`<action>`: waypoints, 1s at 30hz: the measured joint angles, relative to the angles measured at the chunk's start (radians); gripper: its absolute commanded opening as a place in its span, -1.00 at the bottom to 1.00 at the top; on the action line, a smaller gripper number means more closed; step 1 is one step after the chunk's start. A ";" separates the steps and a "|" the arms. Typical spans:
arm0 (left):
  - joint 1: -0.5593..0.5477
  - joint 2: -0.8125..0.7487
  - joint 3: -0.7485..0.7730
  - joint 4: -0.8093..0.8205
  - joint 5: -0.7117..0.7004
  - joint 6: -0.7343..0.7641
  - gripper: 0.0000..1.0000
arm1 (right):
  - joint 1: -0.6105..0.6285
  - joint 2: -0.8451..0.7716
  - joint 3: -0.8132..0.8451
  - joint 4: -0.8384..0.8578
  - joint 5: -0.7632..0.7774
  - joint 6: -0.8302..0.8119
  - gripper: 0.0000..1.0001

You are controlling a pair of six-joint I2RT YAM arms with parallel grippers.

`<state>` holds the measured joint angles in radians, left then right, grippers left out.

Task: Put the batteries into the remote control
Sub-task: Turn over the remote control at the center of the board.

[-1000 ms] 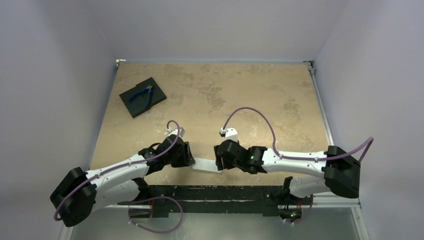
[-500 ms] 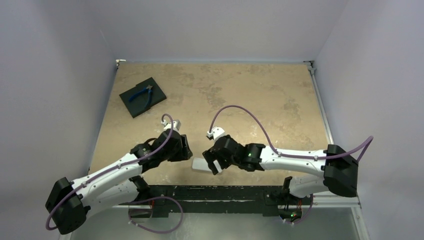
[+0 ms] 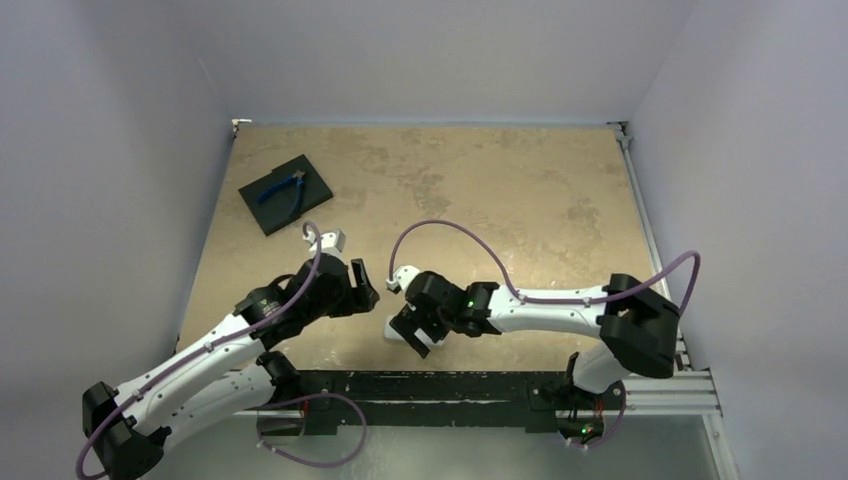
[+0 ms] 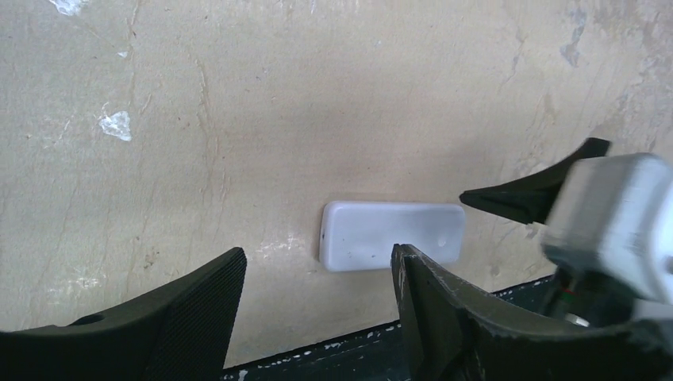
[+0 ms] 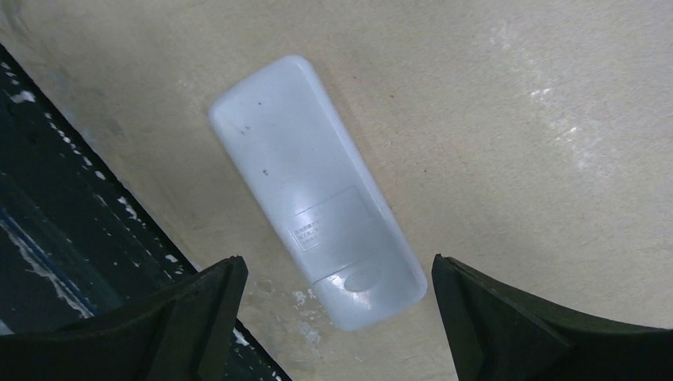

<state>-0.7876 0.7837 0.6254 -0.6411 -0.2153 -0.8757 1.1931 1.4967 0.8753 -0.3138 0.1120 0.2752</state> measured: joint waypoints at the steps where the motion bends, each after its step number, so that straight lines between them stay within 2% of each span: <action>1: 0.000 -0.007 0.007 -0.011 -0.003 -0.002 0.38 | 0.000 0.022 0.008 -0.005 0.000 -0.008 0.97; 12: 0.000 -0.066 0.044 -0.086 -0.016 -0.005 0.40 | 0.002 0.142 0.045 -0.034 0.000 -0.050 0.93; 25: 0.000 -0.100 0.044 -0.113 -0.013 -0.016 0.40 | 0.002 0.172 0.067 -0.046 0.002 -0.041 0.45; 30: 0.000 -0.110 0.044 -0.112 -0.003 -0.027 0.40 | 0.002 0.171 0.067 -0.047 0.004 -0.021 0.33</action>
<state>-0.7876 0.6739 0.6693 -0.7532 -0.2184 -0.9024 1.1950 1.6672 0.9421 -0.3611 0.1162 0.2539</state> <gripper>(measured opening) 0.700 0.711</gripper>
